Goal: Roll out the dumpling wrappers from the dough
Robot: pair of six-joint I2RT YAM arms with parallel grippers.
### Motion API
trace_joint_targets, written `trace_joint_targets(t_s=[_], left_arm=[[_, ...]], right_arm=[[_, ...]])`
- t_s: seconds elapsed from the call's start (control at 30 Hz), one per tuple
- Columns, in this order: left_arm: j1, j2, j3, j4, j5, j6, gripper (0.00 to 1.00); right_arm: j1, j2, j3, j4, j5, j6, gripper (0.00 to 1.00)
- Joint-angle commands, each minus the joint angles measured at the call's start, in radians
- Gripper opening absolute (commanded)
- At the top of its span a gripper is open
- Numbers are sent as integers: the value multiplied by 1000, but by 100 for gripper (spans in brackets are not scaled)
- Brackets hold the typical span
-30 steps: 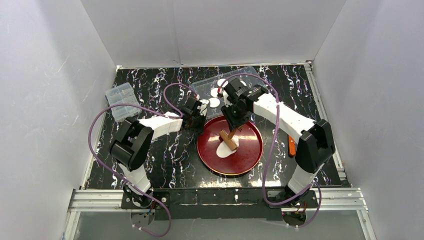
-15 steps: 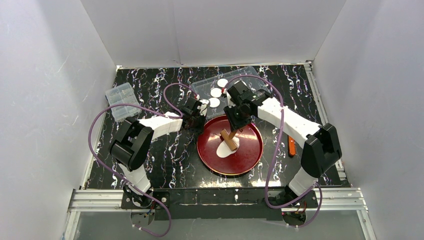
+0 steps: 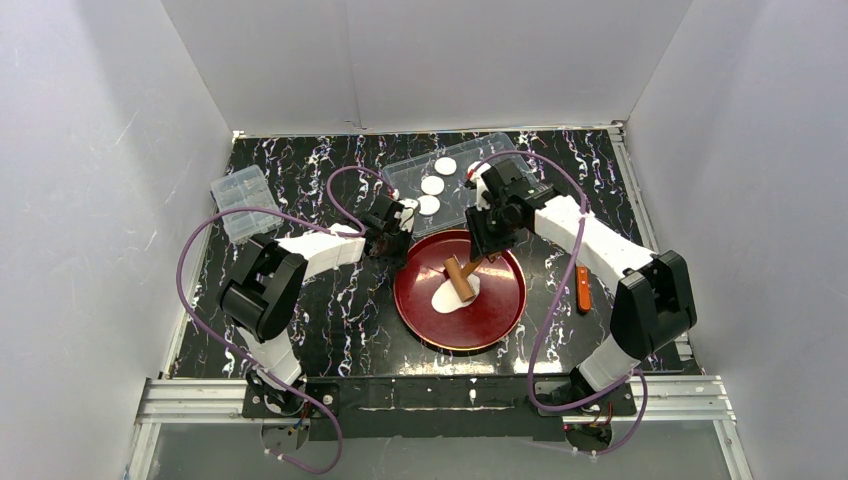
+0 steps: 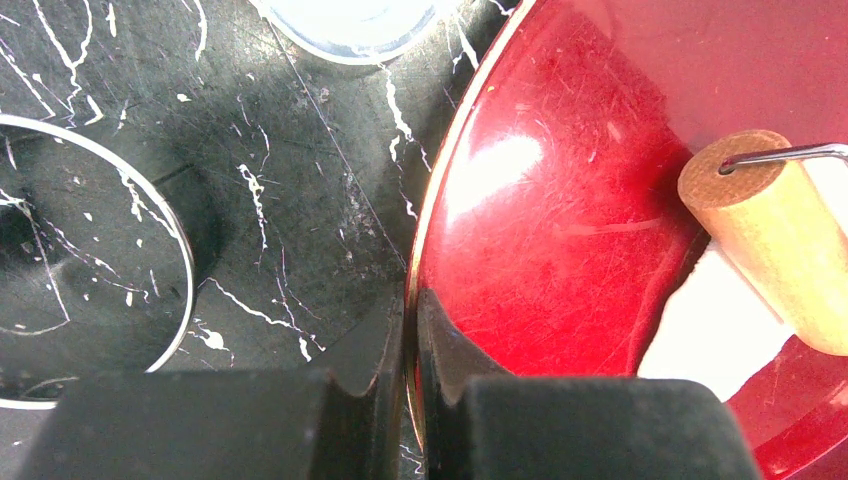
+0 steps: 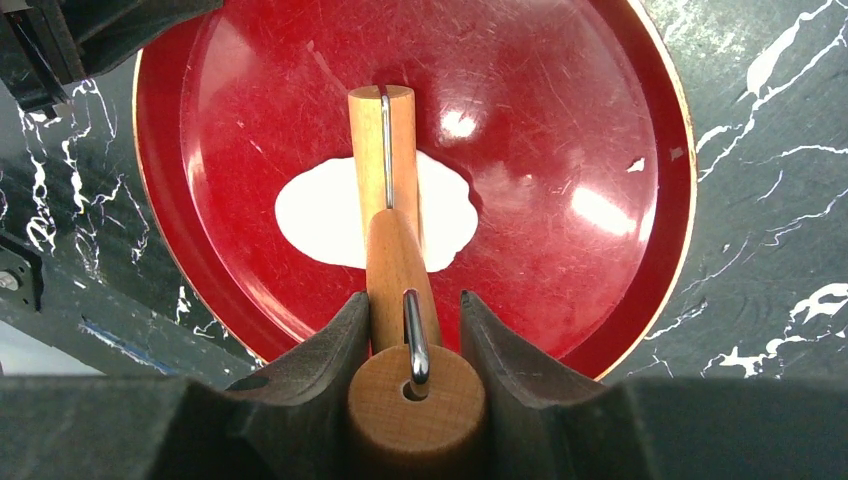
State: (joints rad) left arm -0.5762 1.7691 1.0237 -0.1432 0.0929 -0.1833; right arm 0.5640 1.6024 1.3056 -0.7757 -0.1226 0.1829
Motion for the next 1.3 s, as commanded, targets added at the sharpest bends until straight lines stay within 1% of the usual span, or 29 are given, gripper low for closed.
trace_joint_targets(t_s=[0.0,0.53,0.9,1.13,1.27], left_arm=[[-2,35,-26,-91,-79,47,0],[-2,29,-27,-91,-78,48,0],[-2,30,-27,-92,-78,48,0],[-2,26,-28,-91,-78,49,0],[-2,29,-27,-87,-78,49,0]], right_arm=[[-45,33,-90,-79,257,-96,1],[-127,-28,-118,-107,253,-115,1],[-148,-42,-131,-111,250,-115,1],[-155,-28,-138,-102,242,-118,1],[-139,28,-133,-68,182,-97,1]])
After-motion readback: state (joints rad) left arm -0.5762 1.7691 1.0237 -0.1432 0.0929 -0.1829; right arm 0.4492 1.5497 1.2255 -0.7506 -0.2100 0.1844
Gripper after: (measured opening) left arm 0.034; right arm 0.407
